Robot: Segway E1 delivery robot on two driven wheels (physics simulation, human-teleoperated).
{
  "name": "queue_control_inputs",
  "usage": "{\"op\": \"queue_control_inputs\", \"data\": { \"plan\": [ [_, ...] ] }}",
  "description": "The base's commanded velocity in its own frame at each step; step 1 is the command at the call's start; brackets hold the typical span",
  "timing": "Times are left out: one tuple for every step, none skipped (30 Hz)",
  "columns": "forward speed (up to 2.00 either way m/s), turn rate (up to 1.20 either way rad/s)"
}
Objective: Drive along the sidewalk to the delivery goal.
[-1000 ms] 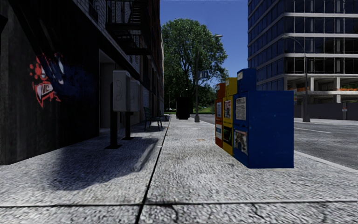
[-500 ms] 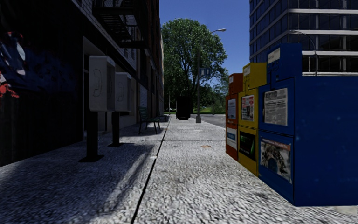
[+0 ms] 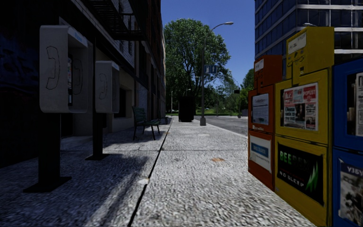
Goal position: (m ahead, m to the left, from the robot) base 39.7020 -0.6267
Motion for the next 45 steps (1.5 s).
{"op": "queue_control_inputs", "data": {
  "plan": [
    [2.0,0.0],
    [2.0,0.0],
    [2.0,0.0],
    [2.0,0.0],
    [2.0,0.0],
    [2.0,0.0],
    [2.0,0.0],
    [2.0,0.0],
    [2.0,0.0],
    [2.0,0.0],
    [2.0,0.0],
    [2.0,0.0],
    [2.0,0.0],
    [2.0,0.0],
    [2.0,0.0],
    [2.0,0.0],
    [2.0,0.0],
    [2.0,0.0],
    [2.0,0.0],
    [2.0,0.0],
    [2.0,0.0],
    [2.0,0.0],
    [2.0,0.0],
    [2.0,0.0],
    [2.0,0.0],
    [2.0,0.0],
    [2.0,0.0],
    [2.0,0.0],
    [2.0,0.0],
    [2.0,0.0],
    [2.0,0.0],
    [2.0,0.0],
    [2.0,0.0],
    [2.0,0.0],
    [2.0,0.0],
    [2.0,0.0],
    [2.0,0.0],
    [2.0,0.0],
    [2.0,0.0],
    [2.0,-0.18],
    [2.0,-0.18],
    [2.0,-0.31],
    [2.0,-0.35],
    [2.0,-0.36],
    [2.0,-0.36]
  ]
}}
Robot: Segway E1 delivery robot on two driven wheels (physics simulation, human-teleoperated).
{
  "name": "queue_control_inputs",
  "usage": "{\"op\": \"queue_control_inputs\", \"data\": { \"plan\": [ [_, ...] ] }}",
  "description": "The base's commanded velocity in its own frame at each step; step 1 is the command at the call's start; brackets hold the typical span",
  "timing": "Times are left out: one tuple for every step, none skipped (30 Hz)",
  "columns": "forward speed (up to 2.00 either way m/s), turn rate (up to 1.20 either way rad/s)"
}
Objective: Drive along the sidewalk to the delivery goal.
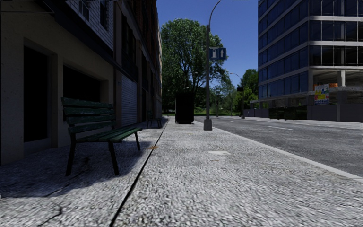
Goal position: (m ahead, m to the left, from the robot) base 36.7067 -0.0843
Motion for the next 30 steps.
{"op": "queue_control_inputs", "data": {
  "plan": [
    [2.0,-0.36],
    [2.0,-0.36],
    [2.0,-0.36],
    [2.0,-0.25],
    [2.0,-0.09],
    [2.0,-0.09],
    [2.0,0.0],
    [2.0,0.0],
    [2.0,0.0],
    [2.0,0.0],
    [2.0,0.0],
    [2.0,0.0],
    [2.0,0.0],
    [2.0,0.0],
    [2.0,0.0],
    [2.0,0.0],
    [2.0,0.0],
    [2.0,0.0],
    [2.0,0.0],
    [2.0,0.0],
    [2.0,0.0],
    [2.0,0.0],
    [2.0,0.0],
    [2.0,0.0],
    [2.0,0.0],
    [2.0,0.0],
    [2.0,0.0],
    [2.0,0.0],
    [2.0,0.0],
    [2.0,0.0]
  ]
}}
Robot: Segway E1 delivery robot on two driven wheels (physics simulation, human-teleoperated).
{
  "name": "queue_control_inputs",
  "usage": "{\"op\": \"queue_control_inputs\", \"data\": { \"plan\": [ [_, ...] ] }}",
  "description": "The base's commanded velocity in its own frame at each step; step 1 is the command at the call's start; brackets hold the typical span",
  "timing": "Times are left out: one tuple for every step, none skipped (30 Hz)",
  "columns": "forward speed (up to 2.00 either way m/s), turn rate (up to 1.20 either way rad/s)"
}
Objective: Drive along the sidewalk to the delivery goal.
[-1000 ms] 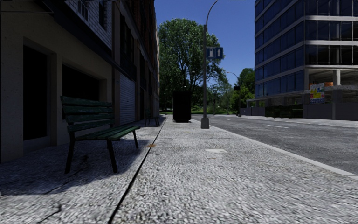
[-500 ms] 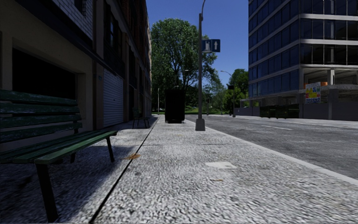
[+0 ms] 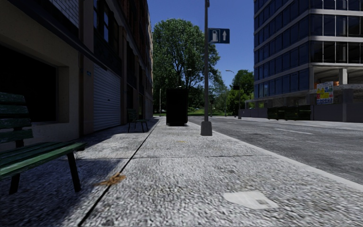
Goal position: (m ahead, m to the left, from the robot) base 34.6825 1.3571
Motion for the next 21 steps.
{"op": "queue_control_inputs", "data": {
  "plan": [
    [2.0,0.0],
    [2.0,0.0],
    [2.0,0.0],
    [2.0,0.01],
    [2.0,0.01],
    [2.0,0.06],
    [2.0,0.08],
    [2.0,0.11],
    [2.0,0.15],
    [2.0,0.15],
    [2.0,0.17],
    [2.0,0.17],
    [2.0,0.17],
    [2.0,0.2],
    [2.0,0.2],
    [2.0,0.25],
    [2.0,0.3],
    [2.0,0.32],
    [2.0,0.33],
    [2.0,0.34],
    [2.0,0.34]
  ]
}}
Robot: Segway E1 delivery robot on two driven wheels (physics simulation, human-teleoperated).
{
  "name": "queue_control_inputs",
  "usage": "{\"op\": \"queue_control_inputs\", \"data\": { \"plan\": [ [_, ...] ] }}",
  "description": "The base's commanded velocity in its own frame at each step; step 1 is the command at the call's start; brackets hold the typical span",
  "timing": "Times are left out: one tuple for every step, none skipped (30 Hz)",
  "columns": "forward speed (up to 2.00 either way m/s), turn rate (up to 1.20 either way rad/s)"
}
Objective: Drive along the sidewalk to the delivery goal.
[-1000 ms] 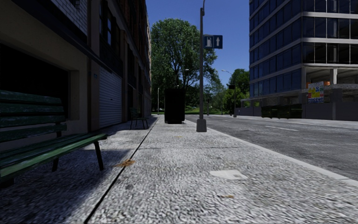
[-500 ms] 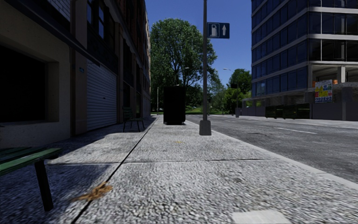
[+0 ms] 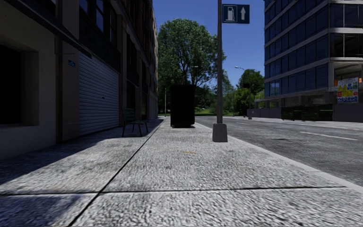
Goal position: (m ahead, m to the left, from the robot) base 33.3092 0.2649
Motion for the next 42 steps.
{"op": "queue_control_inputs", "data": {
  "plan": [
    [2.0,0.37],
    [2.0,0.41],
    [2.0,0.43],
    [2.0,0.44],
    [2.0,0.44],
    [2.0,0.44],
    [2.0,0.44],
    [2.0,0.44],
    [2.0,0.44],
    [2.0,0.44],
    [2.0,0.44],
    [2.0,0.44],
    [2.0,0.44],
    [2.0,0.44],
    [2.0,0.44],
    [2.0,0.44],
    [2.0,0.35],
    [2.0,0.0],
    [2.0,0.0],
    [2.0,0.0],
    [2.0,0.0],
    [2.0,0.0],
    [2.0,0.0],
    [2.0,0.0],
    [2.0,0.0],
    [2.0,0.0],
    [2.0,0.0],
    [2.0,0.0],
    [2.0,0.0],
    [2.0,0.0],
    [2.0,0.0],
    [2.0,0.0],
    [2.0,0.0],
    [2.0,0.0],
    [2.0,0.0],
    [2.0,0.0],
    [2.0,0.0],
    [2.0,0.0],
    [2.0,0.0],
    [2.0,0.0],
    [2.0,0.0],
    [2.0,0.0]
  ]
}}
